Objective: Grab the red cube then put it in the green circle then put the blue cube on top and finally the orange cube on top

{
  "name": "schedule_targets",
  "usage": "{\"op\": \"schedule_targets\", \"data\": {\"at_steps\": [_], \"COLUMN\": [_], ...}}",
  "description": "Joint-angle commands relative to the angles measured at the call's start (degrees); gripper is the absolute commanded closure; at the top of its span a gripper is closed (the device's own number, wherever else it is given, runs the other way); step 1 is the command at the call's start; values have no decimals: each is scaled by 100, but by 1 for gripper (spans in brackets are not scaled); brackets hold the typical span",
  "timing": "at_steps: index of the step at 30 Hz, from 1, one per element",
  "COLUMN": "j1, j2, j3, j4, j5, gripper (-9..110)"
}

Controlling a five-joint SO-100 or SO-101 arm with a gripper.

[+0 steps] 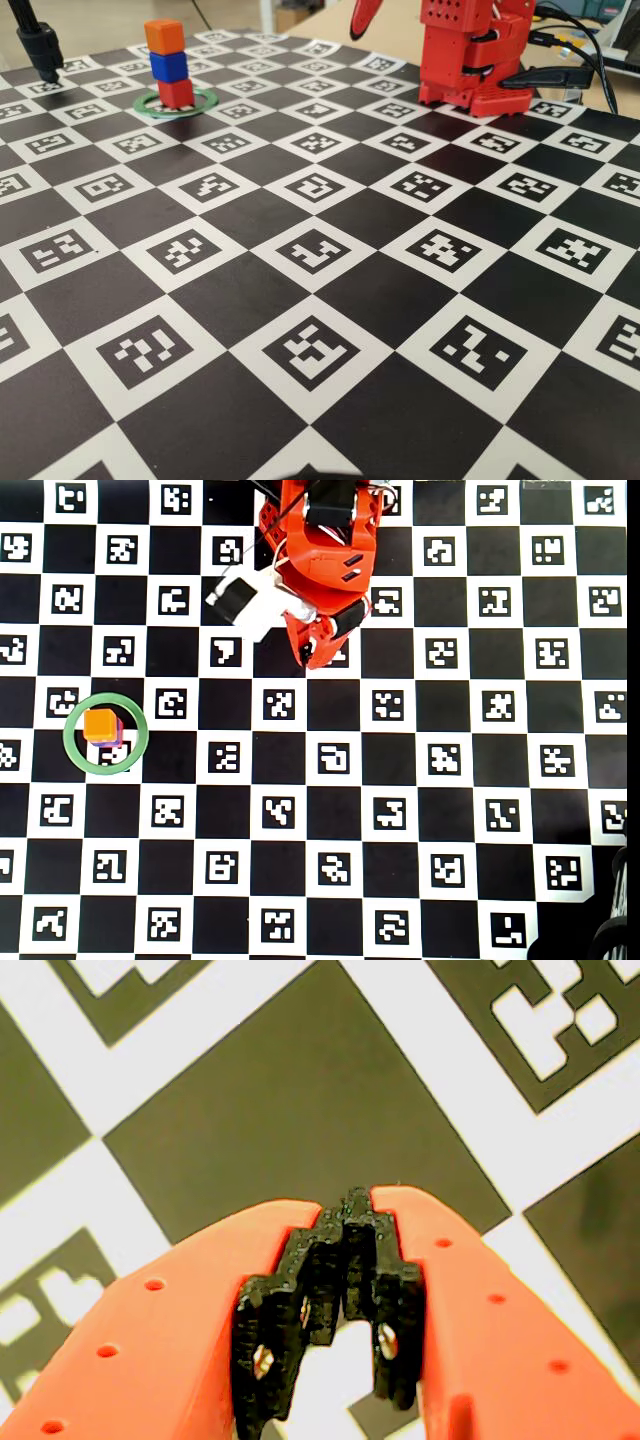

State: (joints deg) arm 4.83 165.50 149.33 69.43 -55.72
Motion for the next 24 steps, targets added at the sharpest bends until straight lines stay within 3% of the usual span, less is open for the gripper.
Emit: {"op": "schedule_targets", "data": {"at_steps": [1,12,24], "j1": [-18,158,149], "j2": [483,1538,2435], "j3": [167,1310,2013], "j4": [-70,378,1389], "j5": [-580,-1942,-2241], "gripper": [108,108,108]}}
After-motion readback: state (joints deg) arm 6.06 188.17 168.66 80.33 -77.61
